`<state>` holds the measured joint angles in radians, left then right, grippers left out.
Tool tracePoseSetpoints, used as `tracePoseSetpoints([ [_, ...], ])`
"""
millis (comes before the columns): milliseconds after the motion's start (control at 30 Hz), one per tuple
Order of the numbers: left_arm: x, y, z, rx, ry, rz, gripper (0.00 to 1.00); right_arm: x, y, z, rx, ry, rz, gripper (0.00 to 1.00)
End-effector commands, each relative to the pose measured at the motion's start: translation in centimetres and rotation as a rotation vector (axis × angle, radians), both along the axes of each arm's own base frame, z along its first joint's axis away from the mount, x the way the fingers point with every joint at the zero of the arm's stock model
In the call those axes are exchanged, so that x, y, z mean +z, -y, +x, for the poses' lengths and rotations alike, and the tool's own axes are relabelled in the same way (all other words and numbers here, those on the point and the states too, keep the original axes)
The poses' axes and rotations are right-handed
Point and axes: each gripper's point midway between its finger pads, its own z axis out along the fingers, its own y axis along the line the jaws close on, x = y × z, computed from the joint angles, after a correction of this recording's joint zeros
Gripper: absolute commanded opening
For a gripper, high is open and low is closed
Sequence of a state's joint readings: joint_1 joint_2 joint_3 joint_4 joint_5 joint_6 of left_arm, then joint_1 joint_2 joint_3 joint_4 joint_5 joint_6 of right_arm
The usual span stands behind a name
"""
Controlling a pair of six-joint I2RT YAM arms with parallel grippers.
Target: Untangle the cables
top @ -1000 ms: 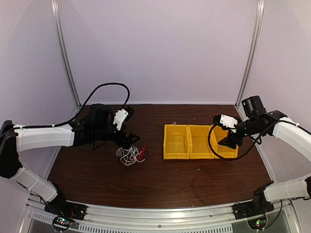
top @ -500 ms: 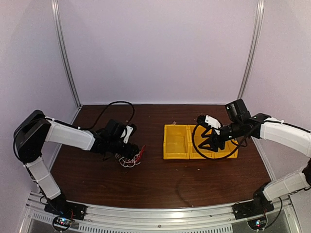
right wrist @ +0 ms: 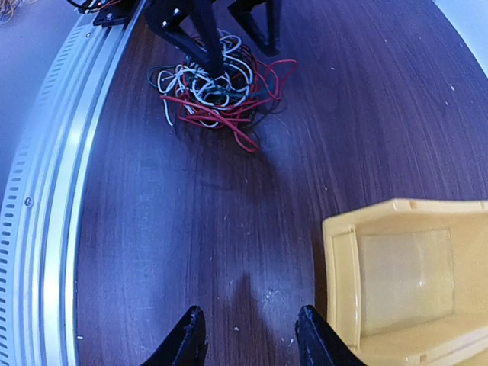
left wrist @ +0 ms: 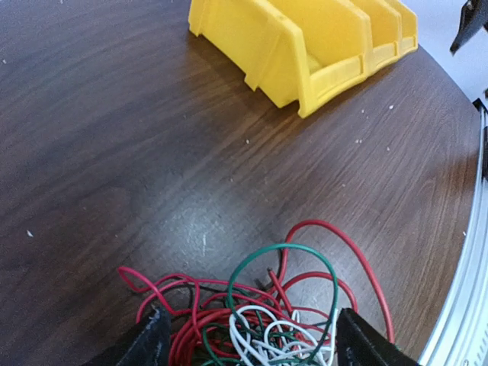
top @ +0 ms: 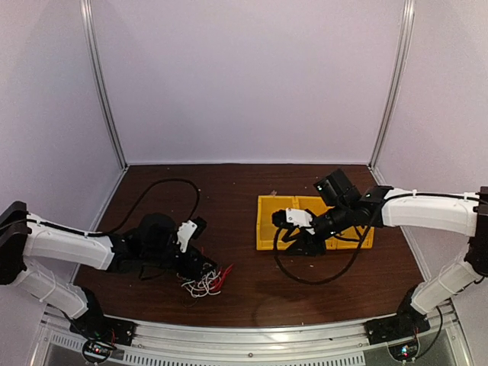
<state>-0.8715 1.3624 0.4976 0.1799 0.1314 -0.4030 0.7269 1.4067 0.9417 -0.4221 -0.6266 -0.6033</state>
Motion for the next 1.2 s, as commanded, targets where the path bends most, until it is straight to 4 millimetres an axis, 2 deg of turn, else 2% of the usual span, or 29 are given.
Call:
tracePoseSetpoints([
  [0,5.6,-0.4,1.8,0.081,0.131,-0.087,0.84,0.4,-3.9,-0.1,0.122,0.158,-0.027,0.42],
  [67,7.3,-0.9,2.0,0.111,0.16,-0.117,0.88,-0.4,-5.6,0.0,0.17,0.2,-0.047,0.4],
  [133,8.0,-1.0,1.9,0.123,0.151,-0.133,0.89,-1.1,-7.4,0.0,0.22,0.237,-0.062,0.38],
  [267,7.3,-1.6,1.4,0.168,0.071,-0.136,0.85,-3.6,-10.2,0.1,0.279,0.278,-0.114,0.34],
  [367,6.7,-3.3,1.7,0.271,0.047,-0.124,0.82,-4.8,-11.9,0.2,0.29,0.298,-0.128,0.34],
  [400,6.1,-4.5,1.8,0.331,0.036,-0.096,0.81,-5.2,-12.5,0.4,0.283,0.301,-0.129,0.34],
  [467,5.6,-6.4,2.0,0.425,0.026,-0.052,0.8,-5.9,-13.3,0.4,0.282,0.293,-0.137,0.34],
  [567,6.0,-7.3,1.8,0.458,0.025,-0.069,0.8,-6.6,-14.1,-0.1,0.302,0.287,-0.144,0.35],
  [667,6.2,-7.5,1.4,0.46,0.018,-0.096,0.8,-7.0,-14.8,-0.4,0.306,0.291,-0.139,0.37],
  [933,6.2,-7.1,0.9,0.425,0.003,-0.097,0.81,-7.4,-16.3,0.6,0.249,0.284,-0.128,0.38],
  [967,6.2,-7.0,0.8,0.417,0.001,-0.097,0.81,-7.4,-16.3,0.5,0.25,0.283,-0.126,0.36],
  [1000,6.2,-6.8,0.8,0.403,0.0,-0.099,0.81,-7.5,-16.3,0.3,0.257,0.278,-0.125,0.3],
  [1100,6.0,-6.2,0.4,0.36,-0.005,-0.102,0.81,-7.6,-16.1,-0.4,0.282,0.248,-0.134,0.05],
  [1133,6.0,-5.9,0.2,0.341,-0.008,-0.105,0.81,-7.4,-15.9,-0.5,0.281,0.241,-0.139,0.0],
  [1167,5.9,-5.6,-0.1,0.303,-0.002,-0.098,0.81,-6.8,-15.9,-0.5,0.273,0.242,-0.137,0.0],
])
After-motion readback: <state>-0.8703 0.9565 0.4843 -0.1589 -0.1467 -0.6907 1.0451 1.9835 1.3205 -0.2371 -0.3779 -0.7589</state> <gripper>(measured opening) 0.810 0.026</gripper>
